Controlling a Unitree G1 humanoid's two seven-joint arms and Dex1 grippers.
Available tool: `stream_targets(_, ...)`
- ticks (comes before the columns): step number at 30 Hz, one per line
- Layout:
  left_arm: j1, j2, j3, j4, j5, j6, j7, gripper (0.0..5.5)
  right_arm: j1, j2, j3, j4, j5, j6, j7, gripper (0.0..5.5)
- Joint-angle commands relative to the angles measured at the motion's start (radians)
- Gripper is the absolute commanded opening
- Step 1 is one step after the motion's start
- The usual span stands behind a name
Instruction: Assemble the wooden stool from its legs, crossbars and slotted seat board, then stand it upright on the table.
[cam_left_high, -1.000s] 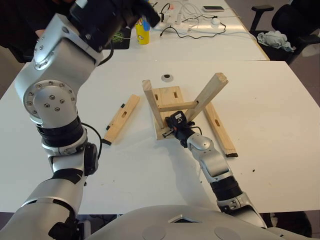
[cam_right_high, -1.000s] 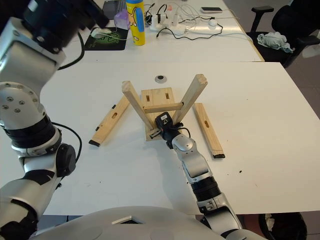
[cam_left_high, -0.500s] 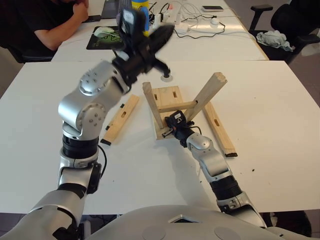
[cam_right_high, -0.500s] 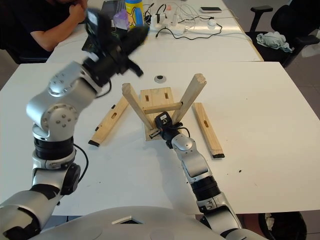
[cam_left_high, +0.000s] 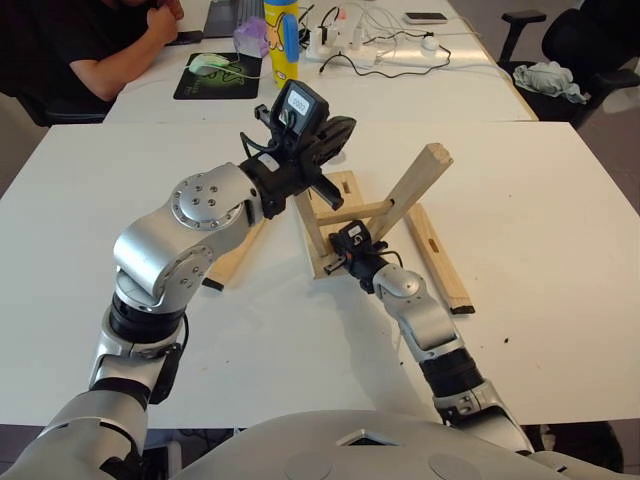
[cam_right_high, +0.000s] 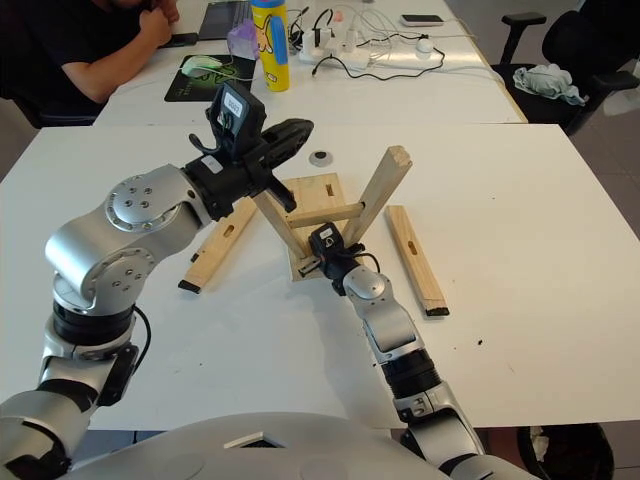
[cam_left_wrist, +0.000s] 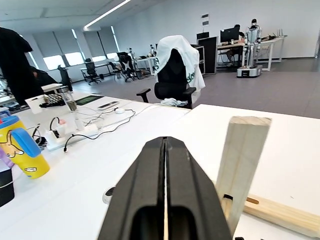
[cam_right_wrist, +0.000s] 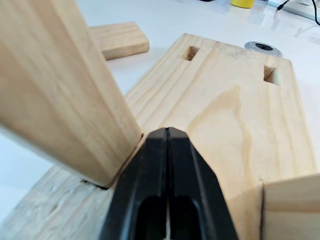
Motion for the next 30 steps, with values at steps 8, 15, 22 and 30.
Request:
stream_targets(8, 0.008, -0.041, 0.025, 0.241, 0.274, -0.166, 0.016, 0.01, 0.119, -0.038, -0.008, 0.062, 0.019, -0.072, 0.049, 0.00)
stream_targets(15, 0.032, -0.060, 0.145, 0.215, 0.349, -0.275, 0.053, 0.01, 0.216, -0.157, -0.059, -0.272, 0.093, 0.002, 0.145, 0.00)
stream_targets(22, 0.072, -0.042, 0.245, 0.187, 0.380, -0.300, 0.045, 0.01, 0.294, -0.303, -0.051, -0.461, 0.226, 0.162, 0.311, 0.00)
stream_targets(30, 0.108, -0.083, 0.264, 0.178, 0.397, -0.294, 0.047, 0.01, 0.183, -0.219, 0.035, -0.182, 0.146, 0.075, 0.260, 0.00)
